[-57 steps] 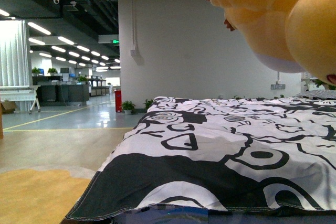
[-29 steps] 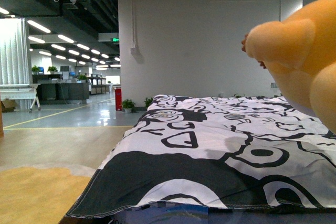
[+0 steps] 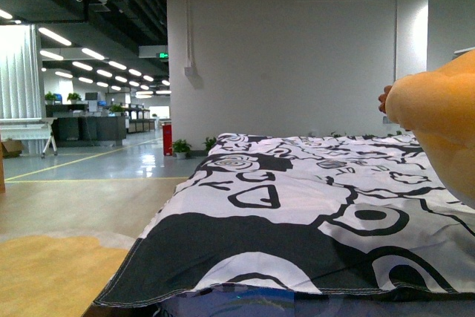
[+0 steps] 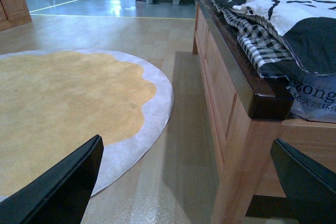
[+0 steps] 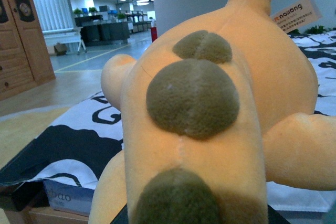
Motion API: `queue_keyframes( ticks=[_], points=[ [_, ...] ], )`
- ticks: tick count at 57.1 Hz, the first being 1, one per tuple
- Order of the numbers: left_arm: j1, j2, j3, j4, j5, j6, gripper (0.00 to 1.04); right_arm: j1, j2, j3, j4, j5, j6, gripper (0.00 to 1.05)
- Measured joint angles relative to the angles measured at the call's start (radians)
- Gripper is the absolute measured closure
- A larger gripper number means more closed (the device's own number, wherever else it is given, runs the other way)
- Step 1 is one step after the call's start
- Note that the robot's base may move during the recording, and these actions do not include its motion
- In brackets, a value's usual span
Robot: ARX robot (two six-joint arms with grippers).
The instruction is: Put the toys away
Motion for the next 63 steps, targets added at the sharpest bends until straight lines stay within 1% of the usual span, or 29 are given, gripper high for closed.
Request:
queue_keyframes(
  ticks=[14, 15, 19, 22, 39, 54, 63],
  points=[
    [0.000, 0.000, 0.000, 0.000, 0.000, 0.000, 0.06, 0.000, 0.000, 0.000, 0.000, 0.000, 0.000, 0.88],
    [0.000, 0.000, 0.000, 0.000, 0.000, 0.000, 0.06, 0.004, -0.003, 0.003, -0.021, 0.000, -0.008, 0.88],
    [0.000, 0.000, 0.000, 0.000, 0.000, 0.000, 0.06, 0.014, -0.032, 0.029, -0.196, 0.003, -0.048, 0.88],
    [0.000, 0.000, 0.000, 0.000, 0.000, 0.000, 0.06, 0.018, -0.054, 0.013, -0.259, 0.002, -0.067, 0.88],
    [0.000, 0.000, 0.000, 0.000, 0.000, 0.000, 0.06, 0.021, -0.179, -0.156, -0.245, 0.000, -0.094, 0.88],
    [0.001, 0.000, 0.000, 0.000, -0.004, 0.000, 0.06, 0.025, -0.253, -0.225, -0.248, -0.012, -0.095, 0.88],
    [0.001, 0.000, 0.000, 0.000, 0.000, 0.000, 0.06, 0.025, -0.296, -0.253, -0.262, 0.004, -0.095, 0.88]
  ],
)
